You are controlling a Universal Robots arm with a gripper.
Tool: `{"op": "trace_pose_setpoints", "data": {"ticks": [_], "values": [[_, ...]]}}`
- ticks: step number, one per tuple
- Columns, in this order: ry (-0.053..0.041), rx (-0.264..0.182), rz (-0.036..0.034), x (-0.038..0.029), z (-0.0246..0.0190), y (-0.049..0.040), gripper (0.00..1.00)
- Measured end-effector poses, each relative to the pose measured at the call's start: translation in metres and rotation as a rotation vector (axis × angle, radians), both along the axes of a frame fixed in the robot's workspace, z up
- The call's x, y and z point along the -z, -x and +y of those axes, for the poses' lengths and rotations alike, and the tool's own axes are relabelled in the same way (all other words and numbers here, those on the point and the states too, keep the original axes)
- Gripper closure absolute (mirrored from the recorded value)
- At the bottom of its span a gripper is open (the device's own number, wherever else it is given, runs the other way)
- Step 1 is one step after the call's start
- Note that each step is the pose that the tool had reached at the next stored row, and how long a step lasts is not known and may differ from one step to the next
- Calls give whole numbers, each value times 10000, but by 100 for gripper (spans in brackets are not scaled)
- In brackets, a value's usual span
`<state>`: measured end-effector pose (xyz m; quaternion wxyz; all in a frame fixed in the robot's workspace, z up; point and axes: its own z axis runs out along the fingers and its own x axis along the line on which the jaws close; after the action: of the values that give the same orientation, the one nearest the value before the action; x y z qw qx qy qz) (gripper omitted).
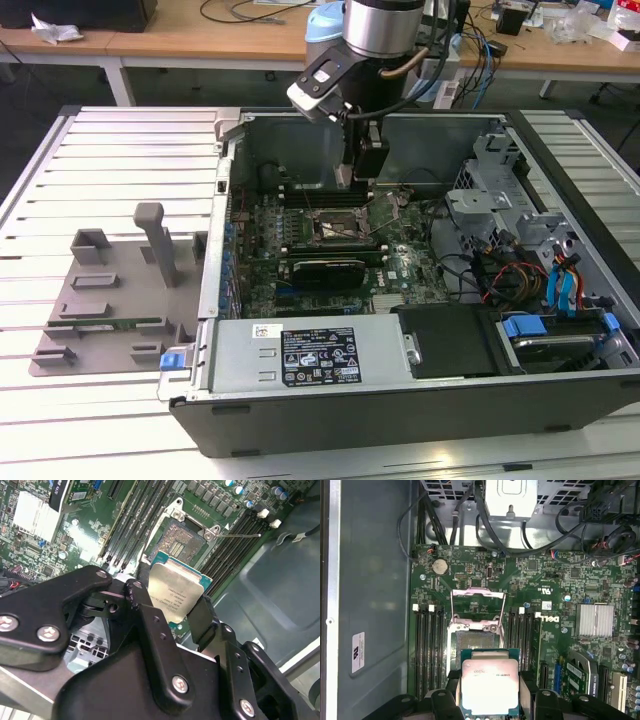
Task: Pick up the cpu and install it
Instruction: 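Place the cpu into insertion slot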
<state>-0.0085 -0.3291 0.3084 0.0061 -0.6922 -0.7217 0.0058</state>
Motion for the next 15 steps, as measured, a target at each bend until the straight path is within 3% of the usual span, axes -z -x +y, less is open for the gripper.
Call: {"op": "trace_pose_setpoints", "data": {"ticks": [15], "values": [[0,0,0,96,0,0,45]]}}
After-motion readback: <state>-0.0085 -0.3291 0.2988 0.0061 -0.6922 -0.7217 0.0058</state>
